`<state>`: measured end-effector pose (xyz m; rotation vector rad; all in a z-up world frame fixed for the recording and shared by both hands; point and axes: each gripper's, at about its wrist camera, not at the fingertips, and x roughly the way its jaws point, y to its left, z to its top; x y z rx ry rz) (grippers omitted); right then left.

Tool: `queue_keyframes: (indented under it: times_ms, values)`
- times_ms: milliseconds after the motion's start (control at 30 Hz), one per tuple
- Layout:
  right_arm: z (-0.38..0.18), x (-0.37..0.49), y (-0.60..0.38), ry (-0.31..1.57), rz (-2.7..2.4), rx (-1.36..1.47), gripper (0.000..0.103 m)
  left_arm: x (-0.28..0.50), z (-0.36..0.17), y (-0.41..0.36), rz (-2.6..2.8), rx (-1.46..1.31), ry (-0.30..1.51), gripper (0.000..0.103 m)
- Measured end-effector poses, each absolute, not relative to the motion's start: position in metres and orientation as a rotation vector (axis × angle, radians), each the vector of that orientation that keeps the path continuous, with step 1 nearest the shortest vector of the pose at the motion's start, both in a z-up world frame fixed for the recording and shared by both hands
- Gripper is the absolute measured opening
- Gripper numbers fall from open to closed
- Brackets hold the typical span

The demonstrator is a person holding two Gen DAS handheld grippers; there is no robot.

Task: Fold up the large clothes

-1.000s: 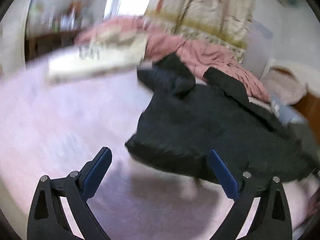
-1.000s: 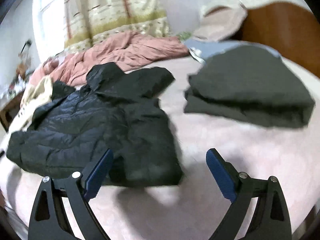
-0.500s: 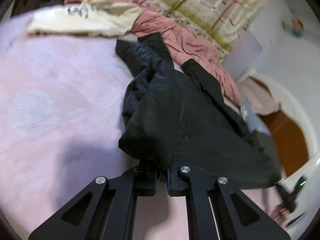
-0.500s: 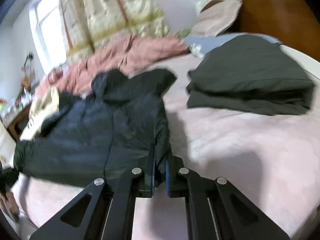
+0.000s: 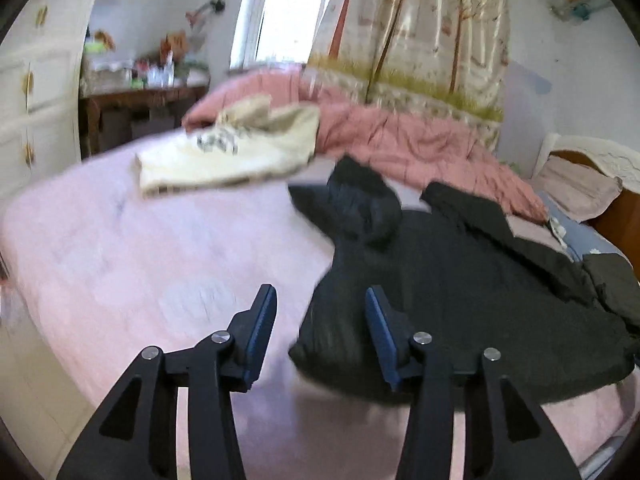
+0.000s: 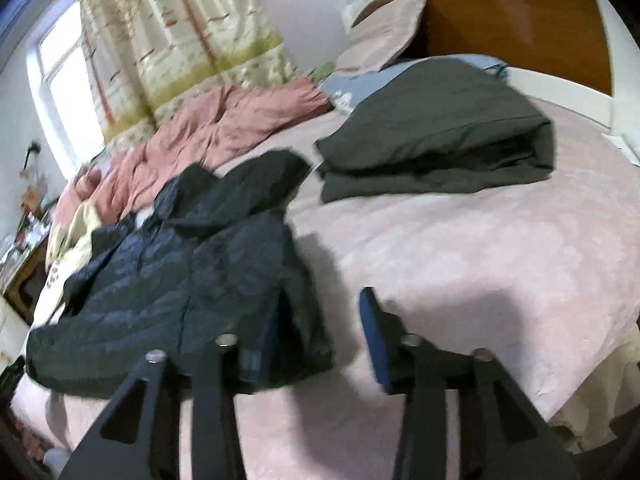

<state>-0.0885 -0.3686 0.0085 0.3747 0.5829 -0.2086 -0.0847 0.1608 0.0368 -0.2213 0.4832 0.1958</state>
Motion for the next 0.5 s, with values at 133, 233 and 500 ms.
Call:
queue_keyframes:
  times_ms: [133, 233, 500]
  values:
    - [0.071, -0.088, -0.363, 0.537, -0.236, 0.208, 0.046, -0.063, 0.067, 0.143, 0.121, -0.082, 0.483, 0.046]
    - [0.125, -0.075, -0.349, 0.509, -0.2, 0.09, 0.053, -0.018, 0.089, 0.123, 0.026, 0.019, 0.553, 0.062]
    - [0.183, 0.008, -0.298, 0.48, -0.077, 0.064, 0.063, 0.154, 0.101, 0.127, -0.036, 0.027, 0.766, 0.067]
